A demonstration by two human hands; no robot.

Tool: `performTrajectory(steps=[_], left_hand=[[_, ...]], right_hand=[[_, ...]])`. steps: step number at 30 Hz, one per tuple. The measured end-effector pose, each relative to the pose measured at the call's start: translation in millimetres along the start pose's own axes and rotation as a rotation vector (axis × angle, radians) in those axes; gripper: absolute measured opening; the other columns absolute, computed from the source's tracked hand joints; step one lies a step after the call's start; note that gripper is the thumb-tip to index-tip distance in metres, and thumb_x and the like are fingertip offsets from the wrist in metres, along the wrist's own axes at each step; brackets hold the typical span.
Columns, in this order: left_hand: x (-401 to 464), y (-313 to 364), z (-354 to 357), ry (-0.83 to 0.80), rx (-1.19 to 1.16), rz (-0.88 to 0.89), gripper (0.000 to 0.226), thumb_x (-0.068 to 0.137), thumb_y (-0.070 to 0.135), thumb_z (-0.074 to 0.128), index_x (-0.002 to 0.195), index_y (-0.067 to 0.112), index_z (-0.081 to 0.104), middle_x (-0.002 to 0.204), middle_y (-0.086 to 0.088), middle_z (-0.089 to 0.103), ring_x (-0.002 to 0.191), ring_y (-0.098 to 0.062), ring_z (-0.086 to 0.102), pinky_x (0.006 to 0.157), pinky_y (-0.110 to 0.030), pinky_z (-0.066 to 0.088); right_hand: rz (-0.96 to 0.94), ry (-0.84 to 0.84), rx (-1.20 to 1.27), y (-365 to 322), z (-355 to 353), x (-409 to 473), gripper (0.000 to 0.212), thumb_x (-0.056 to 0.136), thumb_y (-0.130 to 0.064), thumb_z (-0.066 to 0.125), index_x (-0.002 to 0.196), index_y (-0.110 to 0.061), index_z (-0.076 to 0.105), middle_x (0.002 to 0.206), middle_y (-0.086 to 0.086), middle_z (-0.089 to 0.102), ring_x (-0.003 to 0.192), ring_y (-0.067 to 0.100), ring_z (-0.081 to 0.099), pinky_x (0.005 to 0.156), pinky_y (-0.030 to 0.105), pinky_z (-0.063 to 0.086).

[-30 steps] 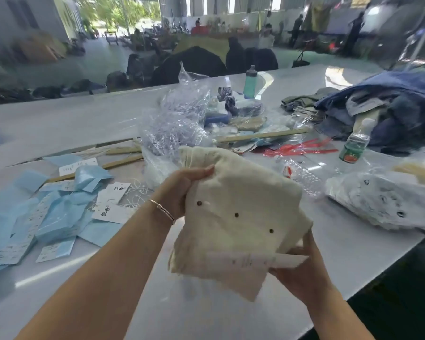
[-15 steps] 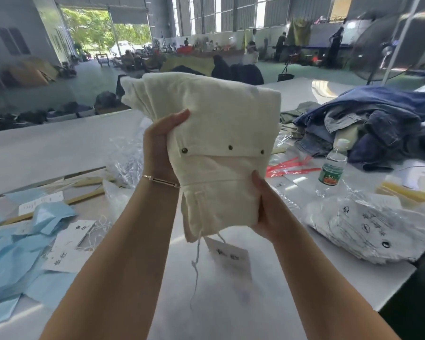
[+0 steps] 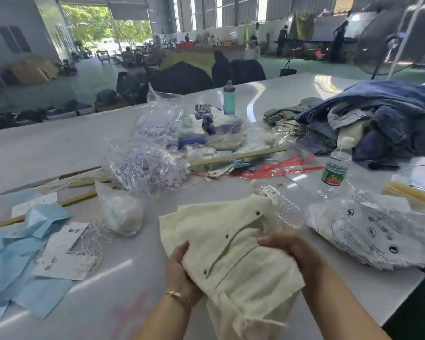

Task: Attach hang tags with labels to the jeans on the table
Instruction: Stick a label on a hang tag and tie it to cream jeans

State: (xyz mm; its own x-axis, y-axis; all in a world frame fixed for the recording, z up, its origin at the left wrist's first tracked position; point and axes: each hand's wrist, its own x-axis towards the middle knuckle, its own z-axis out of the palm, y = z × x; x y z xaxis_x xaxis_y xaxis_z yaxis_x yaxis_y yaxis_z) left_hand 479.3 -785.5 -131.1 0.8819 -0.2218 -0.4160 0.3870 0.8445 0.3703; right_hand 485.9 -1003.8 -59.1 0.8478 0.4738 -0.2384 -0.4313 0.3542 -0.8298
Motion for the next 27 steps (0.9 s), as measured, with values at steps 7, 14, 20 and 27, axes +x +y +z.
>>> performTrajectory(steps=[7,14,20,27], left_hand=[[20,39,79,-0.251,0.079,0.080,0.041,0.088,0.023,0.044,0.099,-0.004,0.072,0.101,-0.023,0.071,0.093,-0.036,0.070,0.074,-0.053,0.058],[0,51,176,-0.500,0.128,0.234,0.036,0.084,0.019,0.047,0.104,0.002,0.071,0.098,-0.012,0.074,0.096,-0.027,0.069,0.094,-0.041,0.053],[-29,43,182,-0.543,0.154,0.221,0.034,0.077,0.014,0.045,0.091,-0.001,0.073,0.085,-0.012,0.074,0.077,-0.025,0.073,0.070,-0.038,0.059],[-42,44,176,-0.473,0.308,0.202,0.058,0.040,0.004,0.050,0.097,0.003,0.062,0.084,-0.012,0.068,0.078,-0.029,0.067,0.073,-0.035,0.058]], right_hand=[[-0.151,-0.024,-0.006,-36,-15,-7,0.054,0.050,-0.016,0.086,0.100,-0.001,0.073,0.095,0.021,0.071,0.082,0.035,0.070,0.071,0.042,0.058],[-0.339,0.064,0.047,-33,-34,4,0.064,0.058,-0.062,0.082,0.108,-0.023,0.074,0.106,0.003,0.073,0.094,0.018,0.069,0.078,0.031,0.056],[-0.421,0.018,0.097,-24,-24,15,0.096,0.068,-0.064,0.075,0.142,-0.011,0.044,0.146,0.017,0.045,0.136,0.035,0.040,0.114,0.053,0.029],[-0.500,-0.028,0.324,-19,-22,8,0.079,0.045,-0.066,0.086,0.110,-0.022,0.074,0.112,0.006,0.072,0.102,0.023,0.068,0.080,0.041,0.058]])
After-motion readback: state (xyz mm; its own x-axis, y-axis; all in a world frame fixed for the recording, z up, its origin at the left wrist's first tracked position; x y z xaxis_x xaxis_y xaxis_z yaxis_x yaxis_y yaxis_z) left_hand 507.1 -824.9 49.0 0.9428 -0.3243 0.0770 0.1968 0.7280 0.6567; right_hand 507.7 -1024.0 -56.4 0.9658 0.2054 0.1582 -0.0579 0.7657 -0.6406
